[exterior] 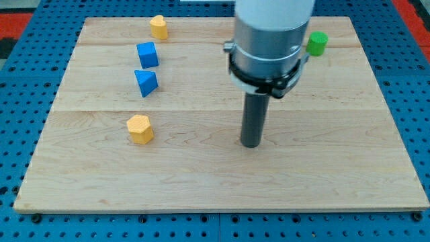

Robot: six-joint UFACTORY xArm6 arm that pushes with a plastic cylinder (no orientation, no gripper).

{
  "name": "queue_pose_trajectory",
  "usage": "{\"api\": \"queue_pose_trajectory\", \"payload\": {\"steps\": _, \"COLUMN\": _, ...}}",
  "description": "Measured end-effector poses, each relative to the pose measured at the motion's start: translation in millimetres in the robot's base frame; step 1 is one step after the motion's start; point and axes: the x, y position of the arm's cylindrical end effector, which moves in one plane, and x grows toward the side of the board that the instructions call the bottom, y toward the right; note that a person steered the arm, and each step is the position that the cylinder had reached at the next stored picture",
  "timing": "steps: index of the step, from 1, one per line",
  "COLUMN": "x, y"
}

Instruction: Move your arm to the top right corner of the board

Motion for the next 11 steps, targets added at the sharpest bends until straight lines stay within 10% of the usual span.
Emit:
{"api": "queue_pose_trajectory", "payload": {"steps": 4, "x": 7, "y": -97}}
{"api": "queue_pose_trajectory", "payload": {"steps": 6, "x": -9, "y": 42}}
{"api": "queue_pose_trajectory", "payload": {"steps": 9, "x": -235, "y": 296}}
{"api": "queue_pose_trajectory", "payload": {"steps": 11, "x": -292, "y": 199}}
